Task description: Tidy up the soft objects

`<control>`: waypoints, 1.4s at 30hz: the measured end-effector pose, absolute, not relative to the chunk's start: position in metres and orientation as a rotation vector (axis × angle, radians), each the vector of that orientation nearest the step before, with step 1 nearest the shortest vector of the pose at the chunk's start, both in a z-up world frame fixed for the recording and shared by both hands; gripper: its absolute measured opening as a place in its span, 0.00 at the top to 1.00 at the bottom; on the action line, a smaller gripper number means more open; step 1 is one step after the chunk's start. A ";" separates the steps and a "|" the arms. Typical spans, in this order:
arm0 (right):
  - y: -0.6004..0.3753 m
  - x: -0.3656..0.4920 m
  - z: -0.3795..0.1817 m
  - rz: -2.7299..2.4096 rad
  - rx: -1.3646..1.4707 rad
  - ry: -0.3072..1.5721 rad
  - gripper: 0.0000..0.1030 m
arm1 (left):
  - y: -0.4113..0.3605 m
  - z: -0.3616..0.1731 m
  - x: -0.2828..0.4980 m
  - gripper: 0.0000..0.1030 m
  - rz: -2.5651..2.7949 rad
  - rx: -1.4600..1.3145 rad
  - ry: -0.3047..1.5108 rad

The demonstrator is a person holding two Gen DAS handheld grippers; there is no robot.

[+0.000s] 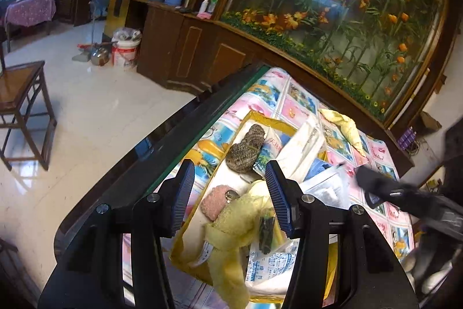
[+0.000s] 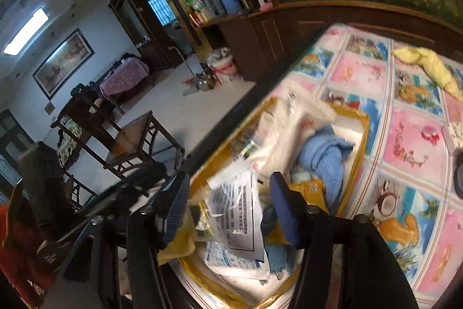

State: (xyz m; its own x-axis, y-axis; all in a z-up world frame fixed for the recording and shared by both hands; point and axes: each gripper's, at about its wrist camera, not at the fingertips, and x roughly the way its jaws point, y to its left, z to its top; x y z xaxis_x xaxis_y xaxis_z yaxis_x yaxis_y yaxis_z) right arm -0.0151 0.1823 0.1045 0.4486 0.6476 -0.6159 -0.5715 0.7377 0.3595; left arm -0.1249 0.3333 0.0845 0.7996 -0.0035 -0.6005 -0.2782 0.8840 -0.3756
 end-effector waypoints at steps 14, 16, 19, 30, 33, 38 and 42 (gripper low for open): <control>0.082 -0.081 0.076 0.462 0.069 0.675 0.23 | 0.175 0.149 -0.168 0.18 0.296 0.043 0.415; 0.072 -0.084 0.071 0.447 0.071 0.686 0.23 | 0.159 0.147 -0.165 0.18 0.276 0.089 0.432; 0.064 -0.086 0.068 0.445 0.090 0.700 0.23 | 0.147 0.145 -0.162 0.18 0.268 0.124 0.464; 0.063 -0.095 0.065 0.454 0.077 0.712 0.23 | 0.138 0.129 -0.148 0.18 0.268 0.131 0.553; 0.064 -0.095 0.063 0.450 0.075 0.721 0.23 | 0.140 0.126 -0.148 0.18 0.266 0.127 0.560; 0.068 -0.097 0.061 0.452 0.061 0.732 0.23 | 0.145 0.123 -0.148 0.18 0.262 0.117 0.576; 0.069 -0.096 0.059 0.451 0.057 0.743 0.23 | 0.148 0.121 -0.147 0.18 0.260 0.111 0.587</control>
